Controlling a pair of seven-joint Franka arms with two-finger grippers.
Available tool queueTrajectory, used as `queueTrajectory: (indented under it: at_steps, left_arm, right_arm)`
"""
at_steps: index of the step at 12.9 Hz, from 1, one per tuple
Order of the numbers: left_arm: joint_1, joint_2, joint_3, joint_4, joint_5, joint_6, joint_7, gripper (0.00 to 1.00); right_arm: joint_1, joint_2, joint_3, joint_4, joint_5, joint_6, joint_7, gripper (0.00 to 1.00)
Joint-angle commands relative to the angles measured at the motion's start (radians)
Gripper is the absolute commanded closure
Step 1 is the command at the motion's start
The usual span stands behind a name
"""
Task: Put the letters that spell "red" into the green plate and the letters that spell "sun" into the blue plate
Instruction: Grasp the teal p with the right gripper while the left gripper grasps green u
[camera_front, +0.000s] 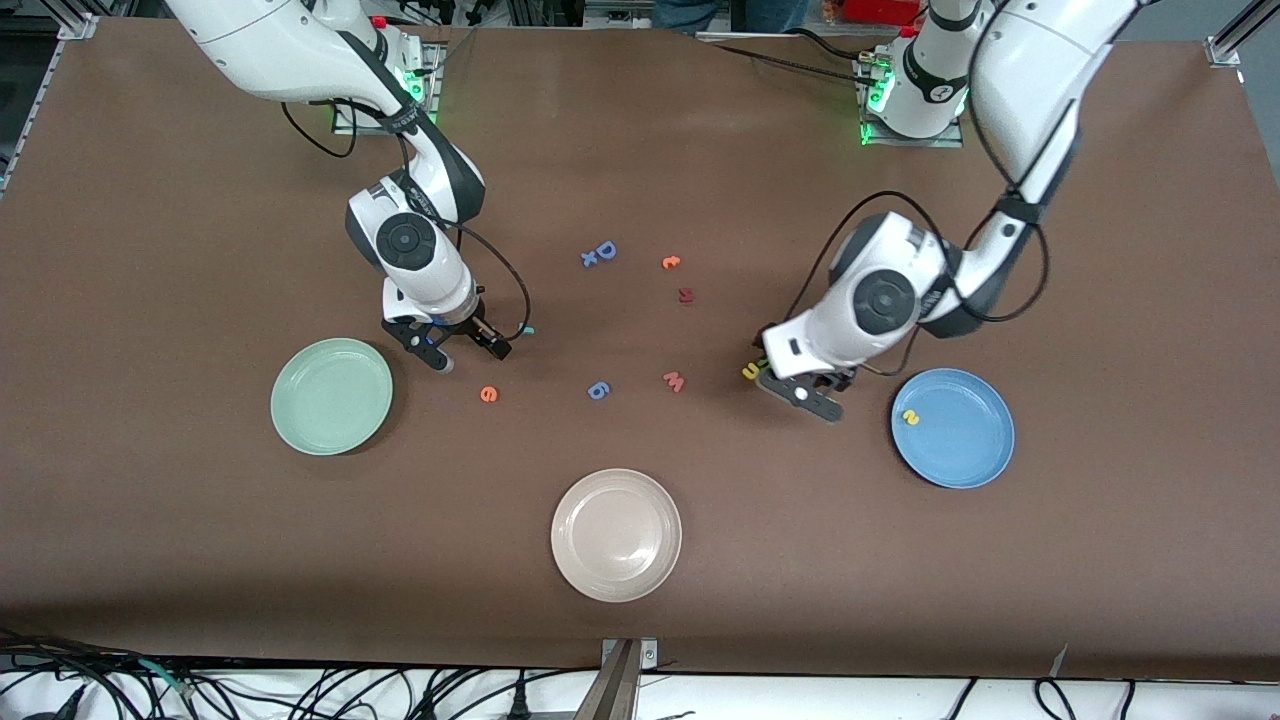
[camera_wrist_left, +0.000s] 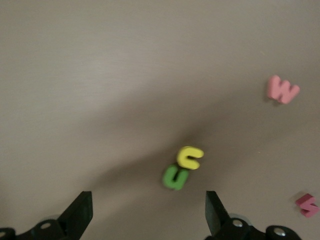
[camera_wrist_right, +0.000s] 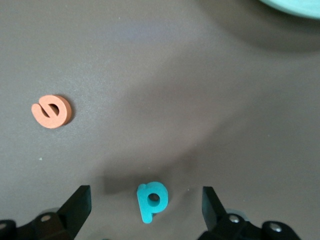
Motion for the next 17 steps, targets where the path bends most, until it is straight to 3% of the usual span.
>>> queueTrajectory:
  at_steps: [1, 4, 5, 9, 11, 13, 14, 17]
  left_arm:
    - [-0.019, -0.016, 0.000, -0.063, 0.162, 0.051, -0.013, 0.03]
    - [-0.051, 0.004, -0.003, -0.076, 0.274, 0.053, -0.010, 0.02]
    - [-0.048, 0.013, -0.005, -0.074, 0.305, 0.056, -0.011, 0.03]
    - [-0.050, 0.035, -0.006, -0.083, 0.313, 0.070, -0.003, 0.03]
    - [-0.051, 0.037, -0.006, -0.083, 0.313, 0.071, -0.002, 0.11]
    - [-0.053, 0.052, -0.005, -0.083, 0.313, 0.103, -0.002, 0.11]
    - [-0.053, 0.058, -0.005, -0.082, 0.314, 0.120, 0.000, 0.10]
    - [-0.054, 0.072, -0.003, -0.079, 0.316, 0.140, 0.001, 0.15]
  right_arm:
    - [-0.018, -0.007, 0.017, -0.030, 0.011, 0.044, 0.008, 0.04]
    - [-0.018, -0.001, 0.017, -0.044, 0.011, 0.064, 0.008, 0.10]
    - [-0.018, 0.000, 0.017, -0.045, 0.011, 0.065, 0.005, 0.16]
    - [-0.018, 0.003, 0.017, -0.048, 0.011, 0.076, -0.006, 0.62]
    - [-0.018, 0.003, 0.017, -0.048, 0.011, 0.076, -0.006, 0.80]
    - [-0.018, 0.003, 0.017, -0.048, 0.011, 0.076, -0.006, 0.96]
    - [-0.018, 0.003, 0.017, -0.048, 0.011, 0.076, -0.007, 1.00]
    - [-0.044, -0.024, 0.018, -0.047, 0.011, 0.058, -0.027, 1.00]
